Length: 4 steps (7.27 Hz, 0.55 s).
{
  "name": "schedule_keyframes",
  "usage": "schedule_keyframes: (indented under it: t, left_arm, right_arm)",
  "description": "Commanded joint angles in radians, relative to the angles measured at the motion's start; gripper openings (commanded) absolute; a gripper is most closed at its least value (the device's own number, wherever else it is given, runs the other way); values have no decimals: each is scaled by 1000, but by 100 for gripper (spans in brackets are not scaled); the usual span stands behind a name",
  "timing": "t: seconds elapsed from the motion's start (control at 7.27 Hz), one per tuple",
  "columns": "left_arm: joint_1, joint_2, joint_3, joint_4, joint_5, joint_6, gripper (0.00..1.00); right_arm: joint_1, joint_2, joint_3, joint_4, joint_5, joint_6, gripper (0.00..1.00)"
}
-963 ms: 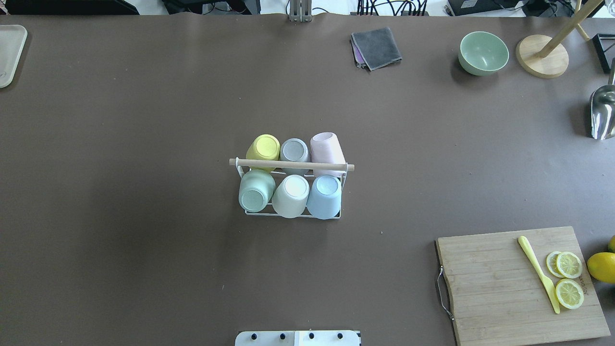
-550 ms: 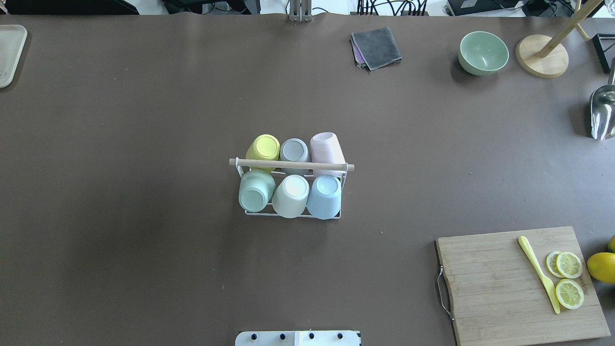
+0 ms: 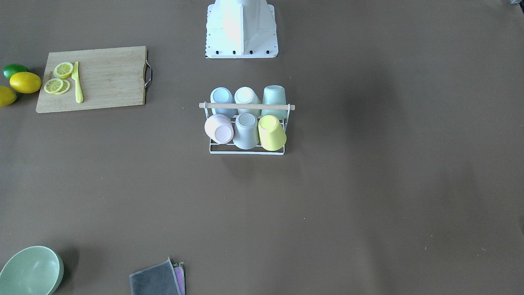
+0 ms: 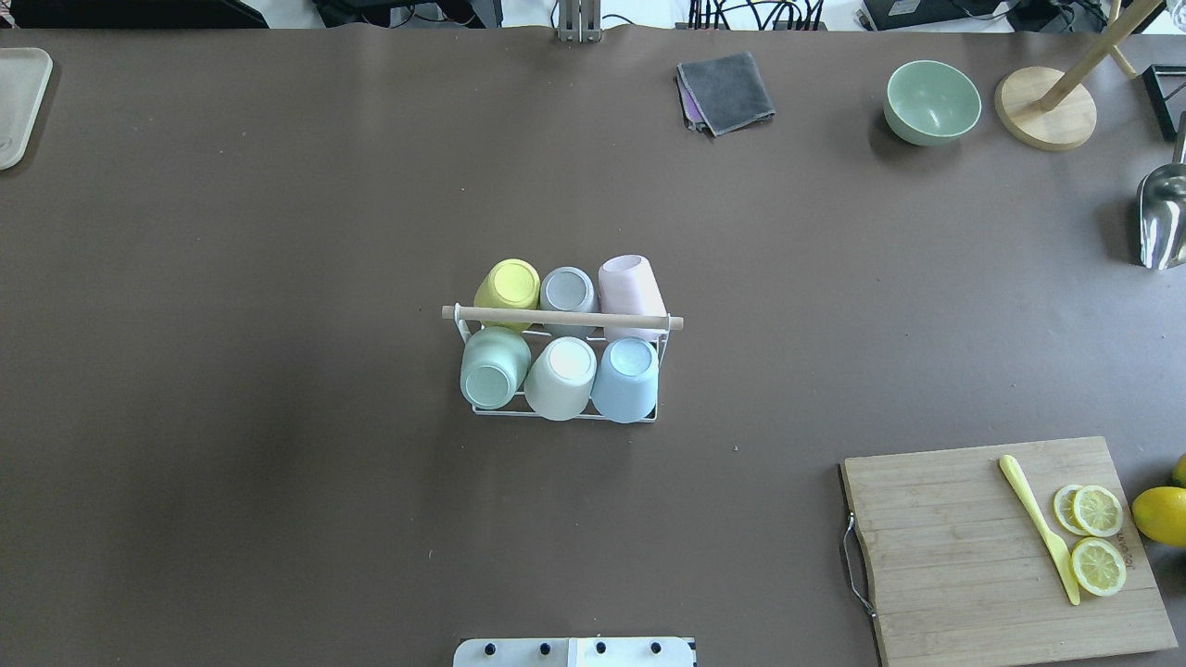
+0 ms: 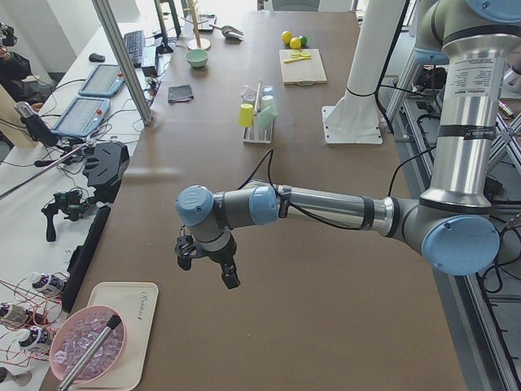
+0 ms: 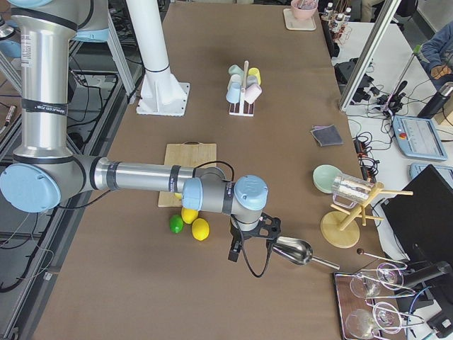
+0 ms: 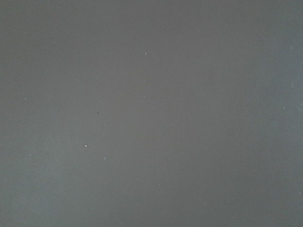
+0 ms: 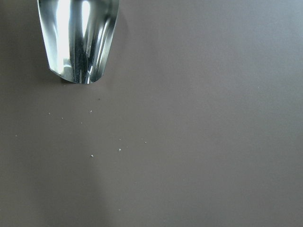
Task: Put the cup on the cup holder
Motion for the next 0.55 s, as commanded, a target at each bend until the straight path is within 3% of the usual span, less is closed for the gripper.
schedule_keyframes:
  t: [0.0, 0.14, 0.41]
  left_arm:
    - [1, 83, 18, -209, 1, 2, 98]
    - [2, 105, 21, -306, 3, 0, 98]
    - [4, 90, 31, -317, 0, -10, 98]
  right_arm:
    - [0, 2, 0, 0, 0, 0, 100]
    - [0, 3, 0, 0, 0, 0, 100]
    - [0, 2, 0, 0, 0, 0, 100]
